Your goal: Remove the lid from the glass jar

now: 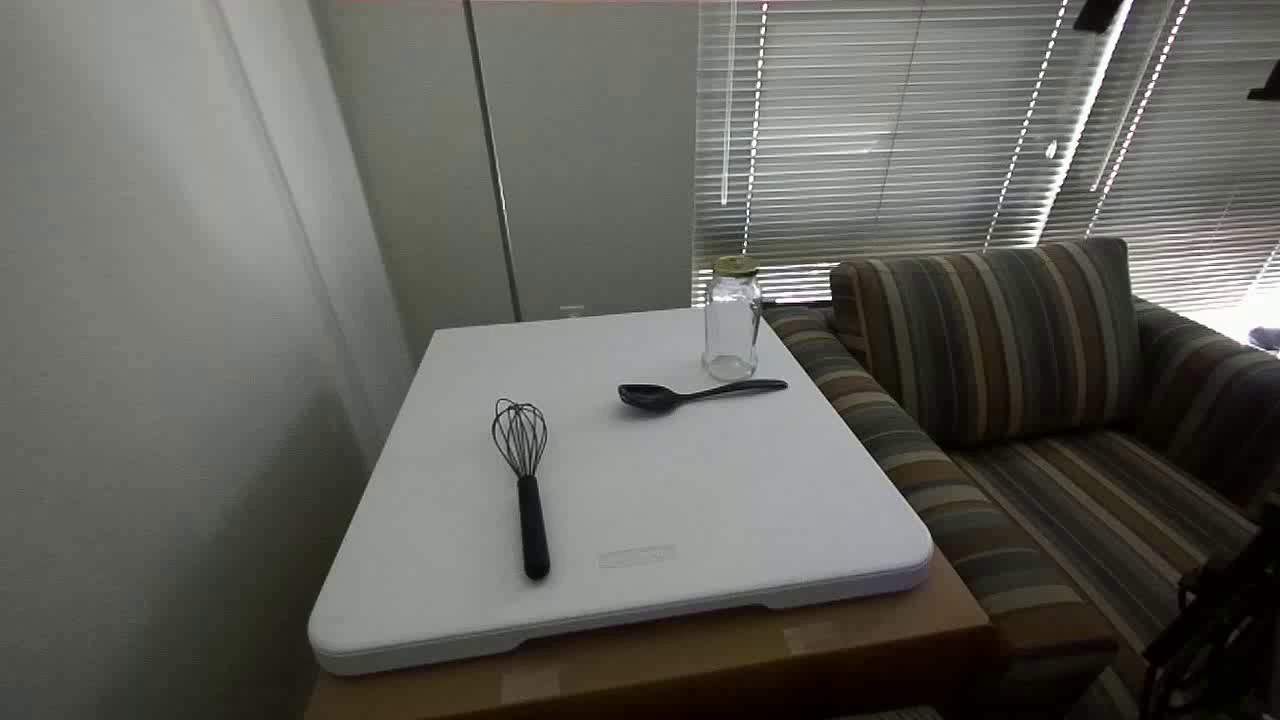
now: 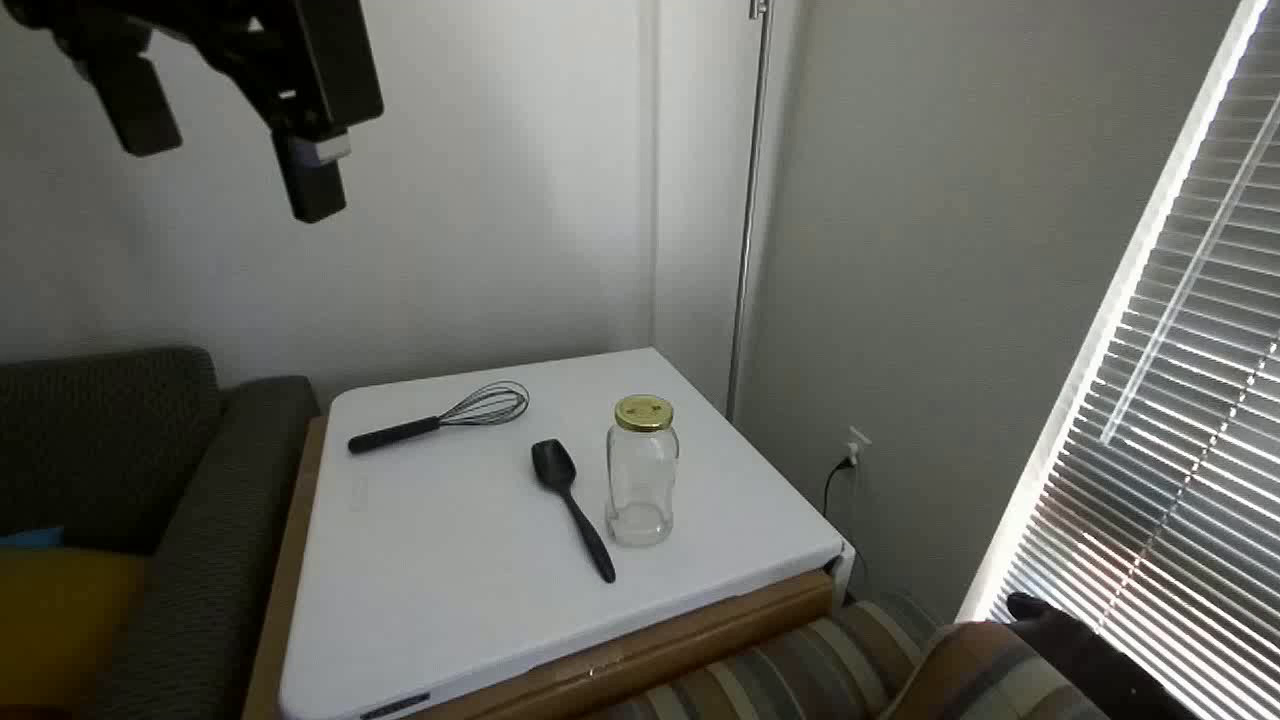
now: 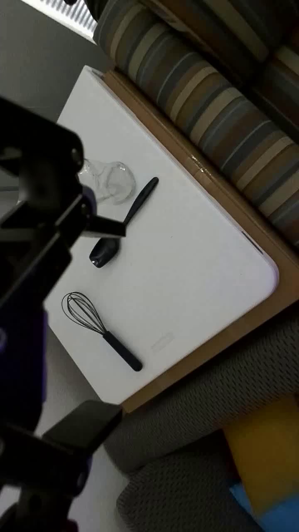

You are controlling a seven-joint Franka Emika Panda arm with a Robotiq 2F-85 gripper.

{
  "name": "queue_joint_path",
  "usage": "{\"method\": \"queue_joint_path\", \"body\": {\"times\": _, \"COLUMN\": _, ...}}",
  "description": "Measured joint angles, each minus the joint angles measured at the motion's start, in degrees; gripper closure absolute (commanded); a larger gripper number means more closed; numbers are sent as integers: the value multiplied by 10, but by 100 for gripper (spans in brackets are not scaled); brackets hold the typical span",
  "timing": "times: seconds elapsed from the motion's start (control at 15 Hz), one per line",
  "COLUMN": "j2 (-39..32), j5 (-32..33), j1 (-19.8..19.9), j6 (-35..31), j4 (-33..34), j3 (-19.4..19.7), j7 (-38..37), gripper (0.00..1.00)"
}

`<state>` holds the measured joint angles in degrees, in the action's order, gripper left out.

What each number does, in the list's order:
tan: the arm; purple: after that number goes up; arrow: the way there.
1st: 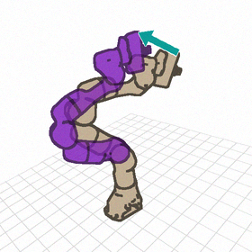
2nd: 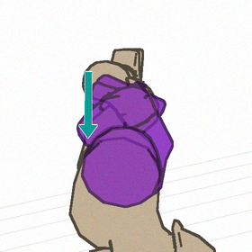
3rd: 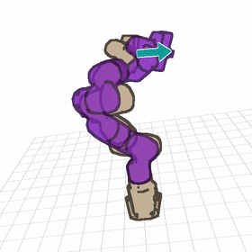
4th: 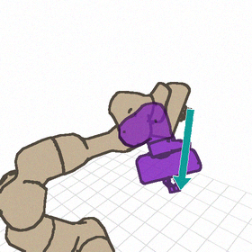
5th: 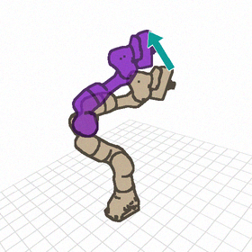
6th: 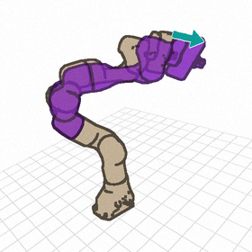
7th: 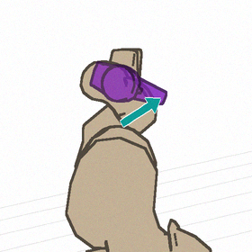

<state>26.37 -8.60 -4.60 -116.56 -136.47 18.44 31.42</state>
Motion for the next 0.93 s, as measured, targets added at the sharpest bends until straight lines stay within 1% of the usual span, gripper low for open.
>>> {"method": "queue_joint_path", "body": {"times": 0.27, "j2": -4, "j5": -2, "j1": 1, "j6": -5, "j4": 2, "j3": -3, "j7": 0, "gripper": 0}}
{"method": "queue_joint_path", "body": {"times": 0.47, "j2": -27, "j5": -18, "j1": 1, "j6": -16, "j4": 16, "j3": -3, "j7": 12, "gripper": 0}}
{"method": "queue_joint_path", "body": {"times": 0.93, "j2": -155, "j5": -88, "j1": 4, "j6": -22, "j4": 96, "j3": -3, "j7": 63, "gripper": 0}}
